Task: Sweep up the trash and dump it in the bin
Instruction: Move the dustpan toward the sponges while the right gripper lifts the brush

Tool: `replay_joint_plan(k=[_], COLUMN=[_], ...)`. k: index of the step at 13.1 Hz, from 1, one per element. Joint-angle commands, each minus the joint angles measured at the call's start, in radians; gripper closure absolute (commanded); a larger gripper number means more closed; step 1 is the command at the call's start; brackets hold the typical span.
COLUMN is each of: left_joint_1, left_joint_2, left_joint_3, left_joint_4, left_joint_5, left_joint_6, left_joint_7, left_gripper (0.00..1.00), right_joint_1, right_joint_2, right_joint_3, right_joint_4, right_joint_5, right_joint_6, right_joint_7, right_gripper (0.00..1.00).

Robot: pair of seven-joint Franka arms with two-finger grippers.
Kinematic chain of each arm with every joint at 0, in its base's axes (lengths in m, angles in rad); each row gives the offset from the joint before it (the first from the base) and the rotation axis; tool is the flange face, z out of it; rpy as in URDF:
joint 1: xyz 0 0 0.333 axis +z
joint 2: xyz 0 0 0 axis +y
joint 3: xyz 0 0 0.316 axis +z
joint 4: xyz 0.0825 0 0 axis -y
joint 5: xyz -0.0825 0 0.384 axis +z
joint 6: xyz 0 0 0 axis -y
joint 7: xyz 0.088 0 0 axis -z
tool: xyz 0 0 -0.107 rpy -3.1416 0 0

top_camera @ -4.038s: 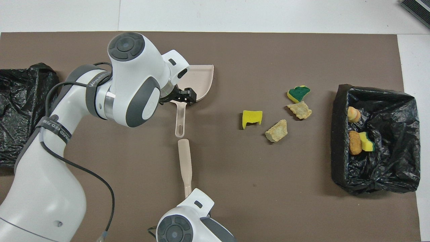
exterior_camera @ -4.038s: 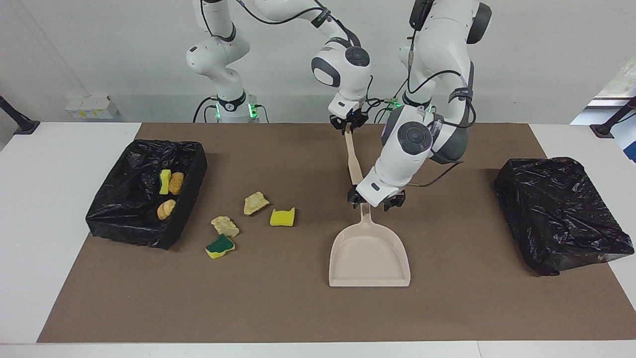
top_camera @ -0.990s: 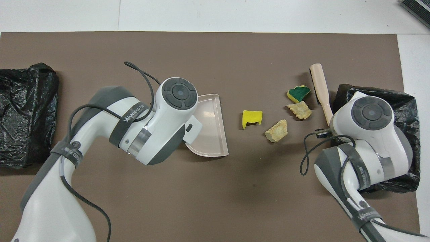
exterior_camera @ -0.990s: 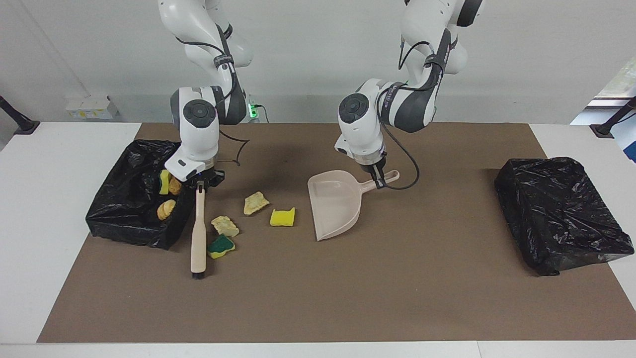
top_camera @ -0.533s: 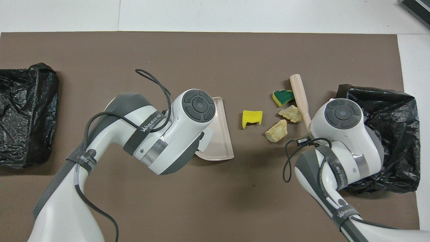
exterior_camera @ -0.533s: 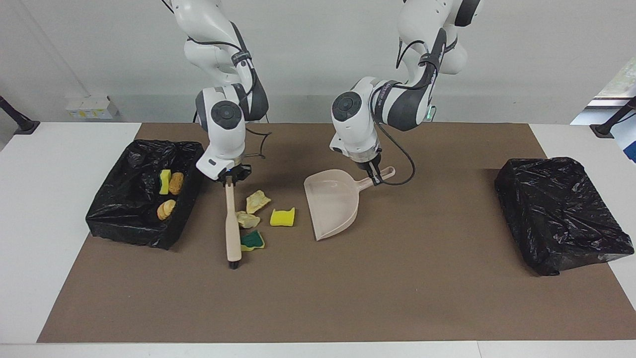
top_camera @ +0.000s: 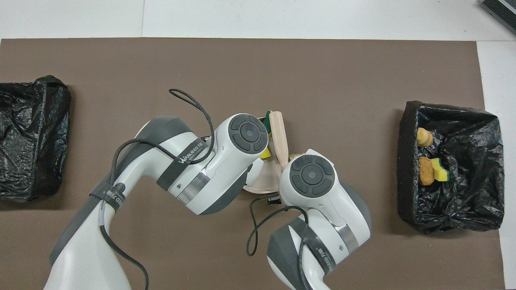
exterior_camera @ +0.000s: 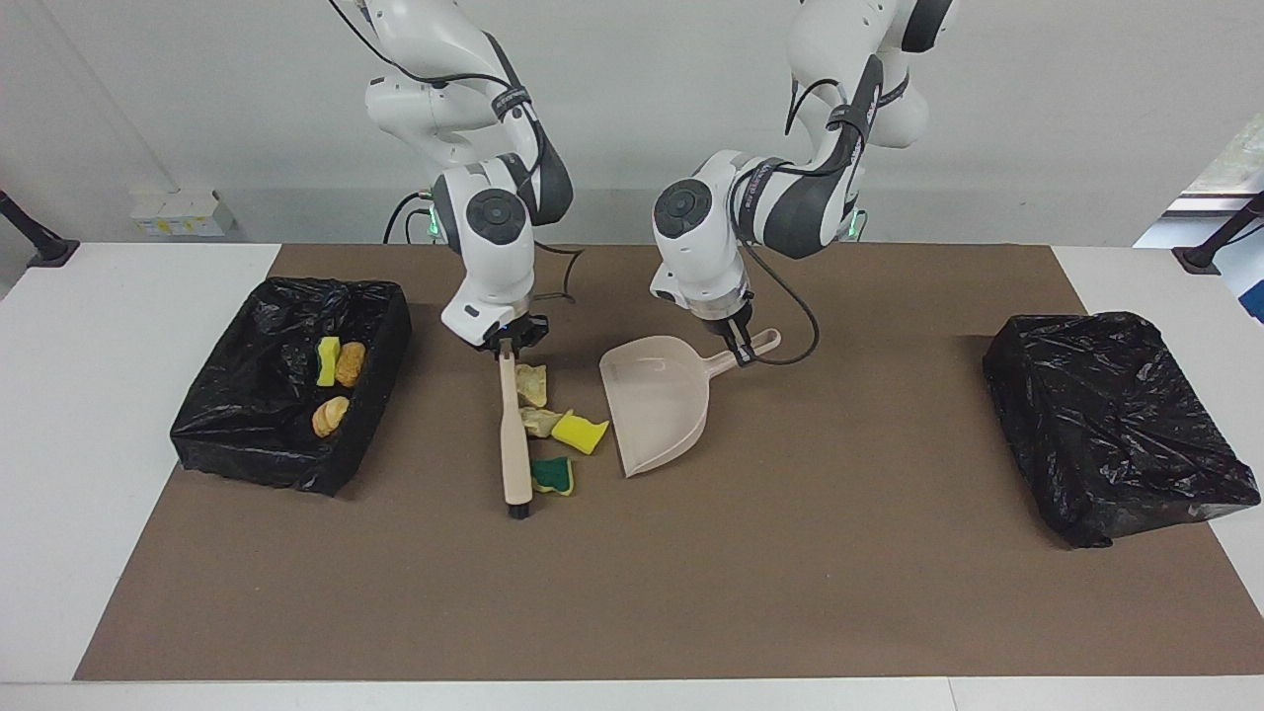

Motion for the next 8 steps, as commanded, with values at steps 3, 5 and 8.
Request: replay_joint_plan(k=[3, 5, 8], left_joint_1=[-0.010, 0.014, 0.020], left_joint_2=[-0.001, -0.001, -0.003], left_joint_3=[0.008, 0.009, 0.012], left_joint_4=[-0.046, -0.046, -0.040], left_joint_5=[-0.089, -0.127, -0.124], left_joint_6=[0.094, 0.120, 0.122], left_joint_7=[0.074, 0.151, 0.212], left_gripper=[1.00, 1.00, 1.00], right_joint_1=[-0.137, -0.189, -0.295], right_joint_2=[-0.171, -0.238, -0.326], right_joint_3=[-0.004, -0.007, -0.010], right_joint_4=[0.008, -0.027, -0.156], right_joint_5=[0.030, 0.031, 0.024], right_joint_6=[-0.252, -0.310, -0.302], right_joint_7=[-0.161, -0.223, -0.323], right_gripper=[1.00, 1.00, 1.00])
